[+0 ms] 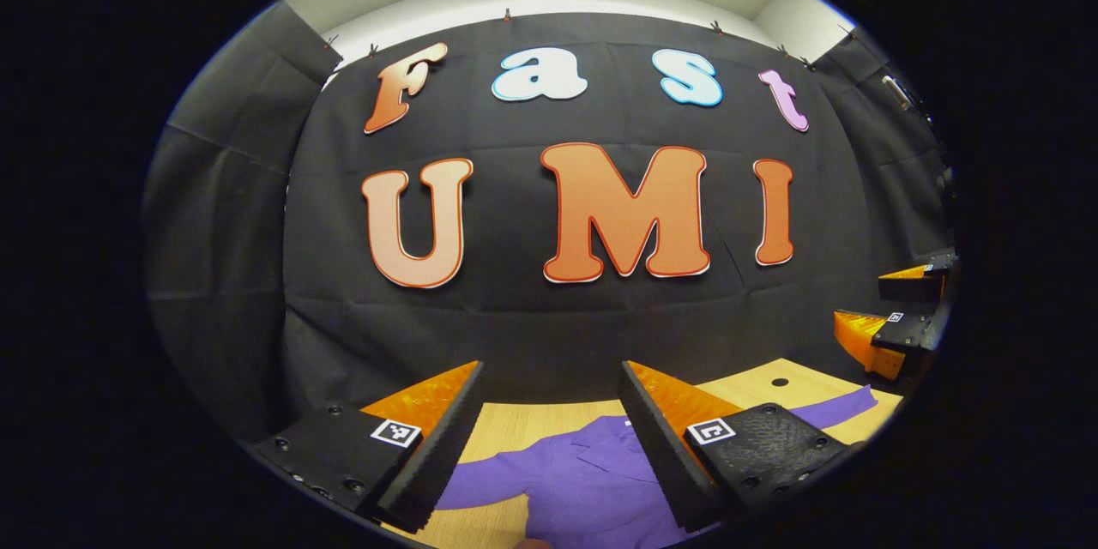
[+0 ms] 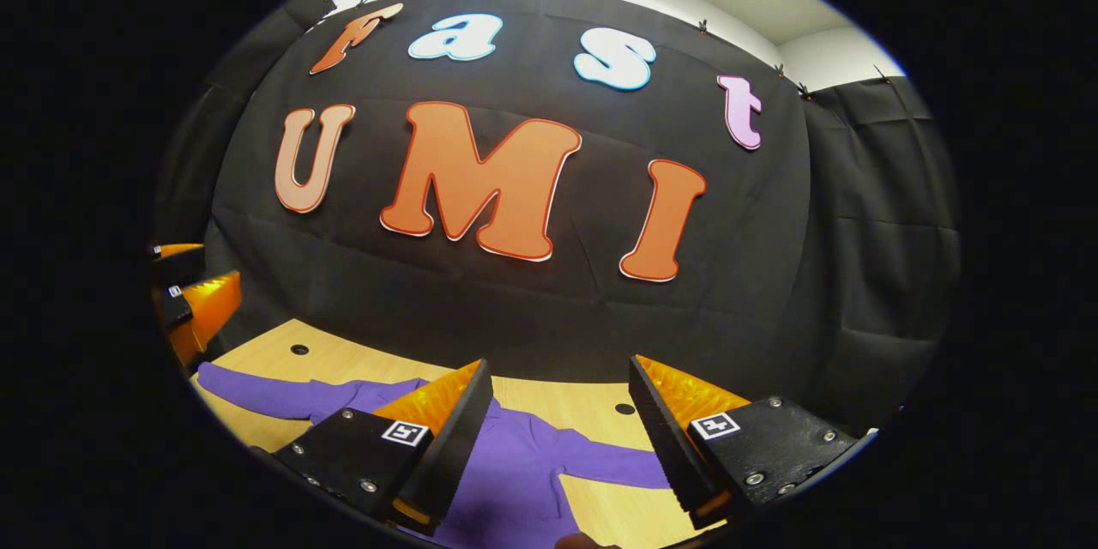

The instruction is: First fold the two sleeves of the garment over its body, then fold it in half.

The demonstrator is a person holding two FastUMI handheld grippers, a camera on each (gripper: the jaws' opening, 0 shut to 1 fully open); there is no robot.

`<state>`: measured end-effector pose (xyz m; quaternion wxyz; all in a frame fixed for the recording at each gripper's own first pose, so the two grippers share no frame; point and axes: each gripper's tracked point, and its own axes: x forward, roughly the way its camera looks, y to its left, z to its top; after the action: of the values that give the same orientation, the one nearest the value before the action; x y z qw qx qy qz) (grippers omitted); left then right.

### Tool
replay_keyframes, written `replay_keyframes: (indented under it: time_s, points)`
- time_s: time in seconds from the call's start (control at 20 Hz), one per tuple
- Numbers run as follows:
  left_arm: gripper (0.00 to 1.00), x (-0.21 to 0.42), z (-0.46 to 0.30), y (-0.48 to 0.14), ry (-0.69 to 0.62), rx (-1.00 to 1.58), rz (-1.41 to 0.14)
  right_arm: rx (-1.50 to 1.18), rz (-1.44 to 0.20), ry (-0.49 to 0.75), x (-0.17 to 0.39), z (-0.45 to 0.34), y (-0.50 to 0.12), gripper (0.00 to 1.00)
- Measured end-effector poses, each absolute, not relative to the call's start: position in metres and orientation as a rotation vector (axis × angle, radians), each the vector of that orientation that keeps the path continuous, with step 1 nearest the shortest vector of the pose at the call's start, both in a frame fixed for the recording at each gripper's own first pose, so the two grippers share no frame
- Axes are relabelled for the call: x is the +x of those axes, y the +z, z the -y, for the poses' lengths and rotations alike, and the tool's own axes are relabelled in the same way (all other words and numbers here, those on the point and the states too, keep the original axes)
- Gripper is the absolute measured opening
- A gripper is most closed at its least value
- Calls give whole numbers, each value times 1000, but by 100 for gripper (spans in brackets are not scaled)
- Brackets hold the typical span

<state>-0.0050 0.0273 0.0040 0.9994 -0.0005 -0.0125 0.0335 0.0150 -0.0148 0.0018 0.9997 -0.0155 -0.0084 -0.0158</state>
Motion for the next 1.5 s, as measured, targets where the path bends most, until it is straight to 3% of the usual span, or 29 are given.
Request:
replay_keyframes:
  time_s: [0.55, 1.05, 1.5]
  points:
    - [96, 7, 35, 17, 54, 23, 29, -27, -69, -180, 64, 131, -58, 95]
    - [97, 21, 63, -2, 102, 31, -41, -27, -224, -341, 110, 249, -157, 95]
    - [100, 19, 100, -21, 123, 84, -96, 51, -536, -331, 136, 312, -275, 96]
